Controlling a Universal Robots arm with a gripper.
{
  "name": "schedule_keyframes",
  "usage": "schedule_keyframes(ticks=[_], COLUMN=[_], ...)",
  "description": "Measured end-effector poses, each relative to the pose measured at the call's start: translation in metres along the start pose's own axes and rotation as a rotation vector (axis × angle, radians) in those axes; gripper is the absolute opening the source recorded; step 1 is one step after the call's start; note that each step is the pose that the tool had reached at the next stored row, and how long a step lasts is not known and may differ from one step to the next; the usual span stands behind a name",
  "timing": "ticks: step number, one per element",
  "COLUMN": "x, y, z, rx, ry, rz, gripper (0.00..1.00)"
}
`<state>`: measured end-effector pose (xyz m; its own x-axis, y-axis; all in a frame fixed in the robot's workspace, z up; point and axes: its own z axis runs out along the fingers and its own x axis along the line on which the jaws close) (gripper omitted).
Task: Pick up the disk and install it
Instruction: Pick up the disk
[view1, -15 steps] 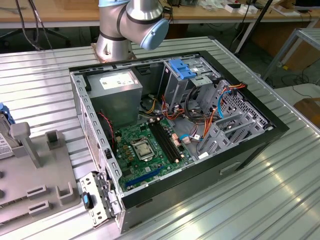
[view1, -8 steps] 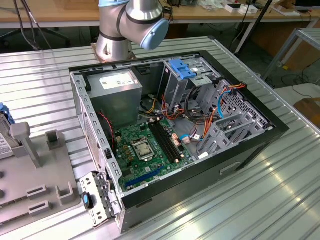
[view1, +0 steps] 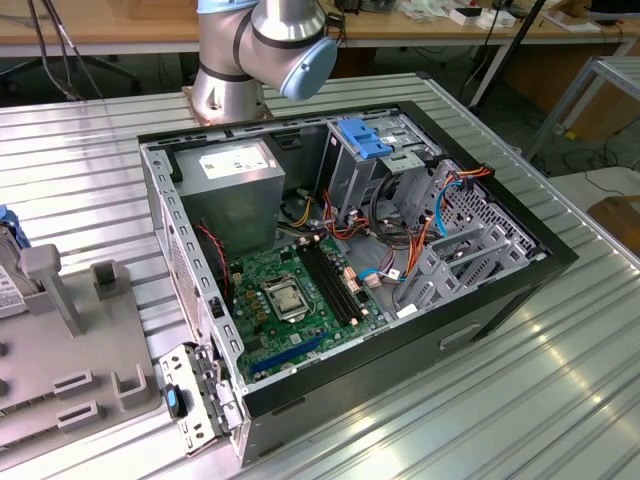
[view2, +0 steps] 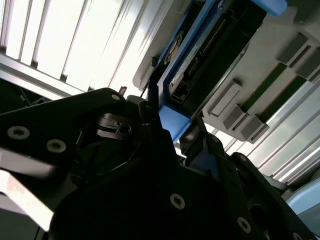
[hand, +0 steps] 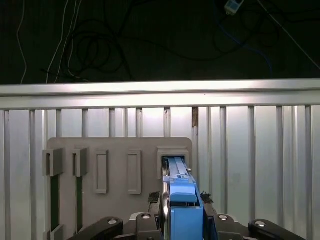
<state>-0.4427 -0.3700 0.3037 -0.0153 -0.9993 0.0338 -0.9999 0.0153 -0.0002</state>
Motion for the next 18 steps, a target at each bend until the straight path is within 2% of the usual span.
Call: schedule_keyframes(ticks=[4,18], x=[0.0051,0.0023], y=[-0.0001,-0.0001], z=[0.0002,0.0022], rx=[0.0001,0.0000], ry=[-0.0012,-0.0013], rz=[0.000,0.000], gripper=[0.42,0.42])
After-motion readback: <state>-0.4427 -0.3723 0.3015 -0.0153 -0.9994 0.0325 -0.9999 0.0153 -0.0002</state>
